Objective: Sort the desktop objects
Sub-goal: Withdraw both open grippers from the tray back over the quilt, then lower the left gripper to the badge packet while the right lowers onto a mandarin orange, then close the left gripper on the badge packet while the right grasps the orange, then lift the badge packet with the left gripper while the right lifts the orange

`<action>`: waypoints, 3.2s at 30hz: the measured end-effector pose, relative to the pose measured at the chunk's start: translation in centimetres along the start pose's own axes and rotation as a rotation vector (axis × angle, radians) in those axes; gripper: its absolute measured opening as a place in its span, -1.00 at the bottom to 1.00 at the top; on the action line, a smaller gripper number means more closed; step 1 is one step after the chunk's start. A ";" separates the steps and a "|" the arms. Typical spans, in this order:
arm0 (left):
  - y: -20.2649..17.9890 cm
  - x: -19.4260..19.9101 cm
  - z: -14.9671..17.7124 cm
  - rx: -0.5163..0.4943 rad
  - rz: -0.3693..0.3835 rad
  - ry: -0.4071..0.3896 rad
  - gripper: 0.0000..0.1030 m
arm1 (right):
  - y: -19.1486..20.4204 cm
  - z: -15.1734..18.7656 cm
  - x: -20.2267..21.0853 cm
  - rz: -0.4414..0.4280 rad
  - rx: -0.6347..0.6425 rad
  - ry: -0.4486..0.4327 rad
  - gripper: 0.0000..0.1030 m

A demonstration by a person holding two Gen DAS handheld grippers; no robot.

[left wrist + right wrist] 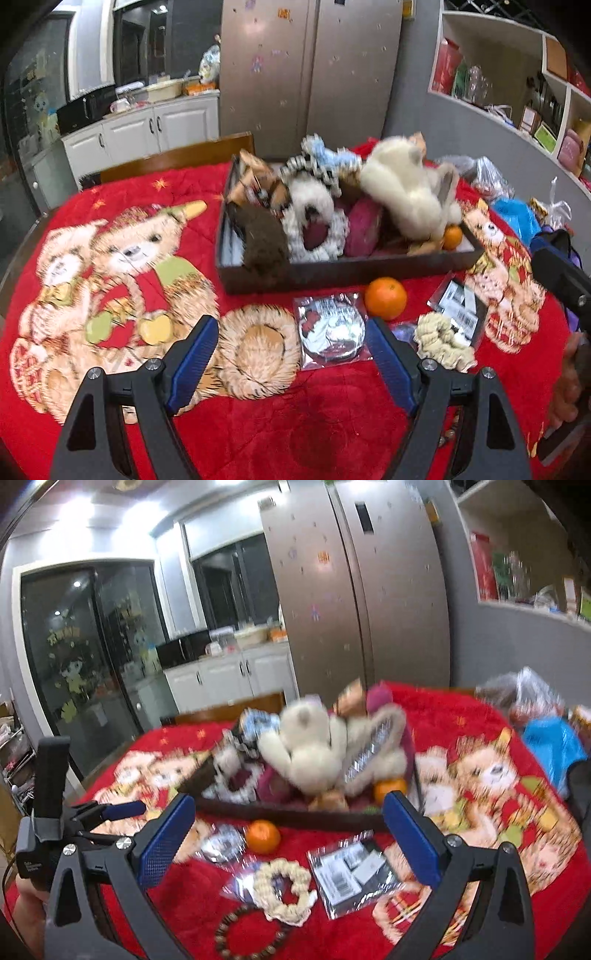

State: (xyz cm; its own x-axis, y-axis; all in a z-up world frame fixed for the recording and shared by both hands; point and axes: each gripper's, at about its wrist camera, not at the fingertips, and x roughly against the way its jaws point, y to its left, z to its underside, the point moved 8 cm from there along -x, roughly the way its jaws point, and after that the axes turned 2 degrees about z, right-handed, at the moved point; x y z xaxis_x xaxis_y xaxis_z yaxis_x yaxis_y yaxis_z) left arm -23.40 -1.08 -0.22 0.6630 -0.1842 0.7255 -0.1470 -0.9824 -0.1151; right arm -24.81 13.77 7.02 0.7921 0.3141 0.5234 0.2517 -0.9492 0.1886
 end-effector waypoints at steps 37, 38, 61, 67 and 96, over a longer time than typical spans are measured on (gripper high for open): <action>-2.4 -6.6 1.6 -0.117 0.019 0.112 0.81 | 3.5 6.1 -14.9 -0.061 0.061 0.361 0.91; -2.4 -6.6 1.6 -0.114 0.018 0.112 0.81 | 3.5 6.1 -14.9 -0.044 0.063 0.360 0.83; -1.4 -3.8 1.5 -0.097 0.001 0.039 0.20 | 4.1 6.0 -14.3 -0.020 0.067 0.344 -0.26; -1.7 -2.2 1.0 -0.078 0.046 0.010 0.20 | 4.2 5.0 -12.6 -0.039 0.086 0.309 -0.26; -2.4 2.7 -1.7 -0.084 0.038 -0.119 0.20 | 4.3 0.7 -6.4 -0.085 0.124 0.184 -0.26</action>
State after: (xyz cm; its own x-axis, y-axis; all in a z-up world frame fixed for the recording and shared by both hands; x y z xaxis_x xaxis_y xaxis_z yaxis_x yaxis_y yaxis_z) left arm -22.53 0.82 3.18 0.7371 -0.2286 0.6359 -0.2311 -0.9696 -0.0807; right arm -28.38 7.70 3.89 0.6531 0.3800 0.6550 0.3882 -0.9107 0.1412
